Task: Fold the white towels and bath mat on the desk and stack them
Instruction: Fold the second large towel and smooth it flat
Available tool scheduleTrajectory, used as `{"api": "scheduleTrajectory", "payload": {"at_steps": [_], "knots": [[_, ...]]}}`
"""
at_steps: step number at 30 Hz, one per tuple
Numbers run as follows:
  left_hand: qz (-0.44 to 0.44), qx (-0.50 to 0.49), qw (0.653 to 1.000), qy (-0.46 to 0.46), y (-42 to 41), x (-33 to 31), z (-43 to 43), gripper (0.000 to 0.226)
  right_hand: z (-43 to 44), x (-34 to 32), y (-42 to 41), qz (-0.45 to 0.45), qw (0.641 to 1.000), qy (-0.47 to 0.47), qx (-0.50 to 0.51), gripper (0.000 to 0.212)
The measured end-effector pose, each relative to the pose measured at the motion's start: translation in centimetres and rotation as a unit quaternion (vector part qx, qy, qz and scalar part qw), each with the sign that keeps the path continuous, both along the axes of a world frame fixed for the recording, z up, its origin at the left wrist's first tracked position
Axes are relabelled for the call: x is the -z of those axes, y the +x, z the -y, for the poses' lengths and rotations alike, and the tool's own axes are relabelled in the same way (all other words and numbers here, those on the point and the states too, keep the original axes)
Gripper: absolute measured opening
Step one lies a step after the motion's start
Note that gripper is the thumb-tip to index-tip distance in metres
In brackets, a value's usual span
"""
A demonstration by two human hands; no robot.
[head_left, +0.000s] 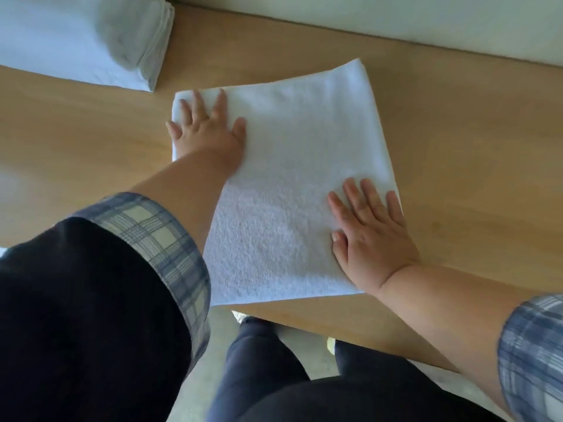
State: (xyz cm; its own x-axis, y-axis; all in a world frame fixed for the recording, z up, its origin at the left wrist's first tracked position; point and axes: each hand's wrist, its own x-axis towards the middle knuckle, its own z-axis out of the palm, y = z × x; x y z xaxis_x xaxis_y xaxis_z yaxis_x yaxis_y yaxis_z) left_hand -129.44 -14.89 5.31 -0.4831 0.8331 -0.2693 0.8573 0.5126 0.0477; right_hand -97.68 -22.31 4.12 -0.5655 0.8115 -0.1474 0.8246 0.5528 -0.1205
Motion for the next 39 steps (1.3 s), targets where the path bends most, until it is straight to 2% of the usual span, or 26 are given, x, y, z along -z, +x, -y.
{"api": "scheduleTrajectory", "payload": {"at_steps": [2, 3, 5, 6, 8, 10, 15, 21, 23, 26, 28, 31, 33, 39], "knots": [[0.017, -0.012, 1.000, 0.003, 2.3, -0.9, 2.5, 0.071, 0.0, 0.0, -0.1, -0.001, 1.000, -0.002, 0.001, 0.061], [0.033, 0.021, 0.999, 0.018, 4.0, -1.3, 4.6, 0.071, 0.0, 0.0, -0.1, 0.003, 1.000, -0.005, 0.003, 0.061], [0.073, 0.137, 0.987, 0.040, 7.9, -2.0, 9.7, 0.074, -0.1, -0.1, -0.2, 0.020, 1.000, -0.015, 0.010, 0.061], [0.082, 0.200, 0.976, 0.023, 9.6, -2.2, 12.7, 0.079, -0.2, -0.3, -0.2, 0.025, 0.999, -0.024, 0.011, 0.062], [0.049, 0.303, 0.951, -0.039, 10.8, -1.8, 18.1, 0.087, -0.6, -0.5, -0.1, 0.021, 0.999, -0.048, 0.006, 0.067], [-0.007, 0.348, 0.934, -0.077, 9.4, -0.6, 21.2, 0.089, -0.8, -0.7, 0.2, 0.016, 0.997, -0.076, 0.001, 0.074], [-0.043, 0.379, 0.919, -0.104, 6.6, -0.3, 19.5, 0.091, -0.1, -1.1, 1.4, 0.060, 0.986, -0.146, 0.061, 0.090], [-0.051, 0.414, 0.901, -0.123, 8.0, -1.2, 16.0, 0.091, 0.7, -2.3, 4.5, 0.122, 0.967, -0.181, 0.133, 0.090], [-0.042, 0.409, 0.904, -0.119, 9.1, -2.0, 15.5, 0.094, 1.6, -2.9, 5.0, 0.113, 0.969, -0.170, 0.140, 0.090], [-0.012, 0.474, 0.879, -0.046, 12.0, -1.8, 16.1, 0.092, 4.3, -3.5, 4.2, 0.060, 0.992, -0.105, 0.019, 0.090], [-0.008, 0.507, 0.861, -0.038, 12.6, -0.8, 17.2, 0.088, 6.0, -3.0, 3.7, 0.069, 0.990, -0.113, -0.053, 0.091], [-0.029, 0.451, 0.891, -0.042, 9.4, 0.6, 18.1, 0.082, 6.4, -2.3, 4.7, 0.114, 0.983, -0.136, -0.044, 0.100], [-0.040, 0.397, 0.915, -0.049, 6.4, 0.9, 18.3, 0.083, 6.3, -2.2, 5.6, 0.122, 0.985, -0.118, -0.028, 0.096], [-0.085, 0.411, 0.905, -0.074, 3.3, -0.5, 18.3, 0.111, 6.5, -2.1, 5.6, 0.142, 0.989, -0.046, 0.022, 0.075]]}}
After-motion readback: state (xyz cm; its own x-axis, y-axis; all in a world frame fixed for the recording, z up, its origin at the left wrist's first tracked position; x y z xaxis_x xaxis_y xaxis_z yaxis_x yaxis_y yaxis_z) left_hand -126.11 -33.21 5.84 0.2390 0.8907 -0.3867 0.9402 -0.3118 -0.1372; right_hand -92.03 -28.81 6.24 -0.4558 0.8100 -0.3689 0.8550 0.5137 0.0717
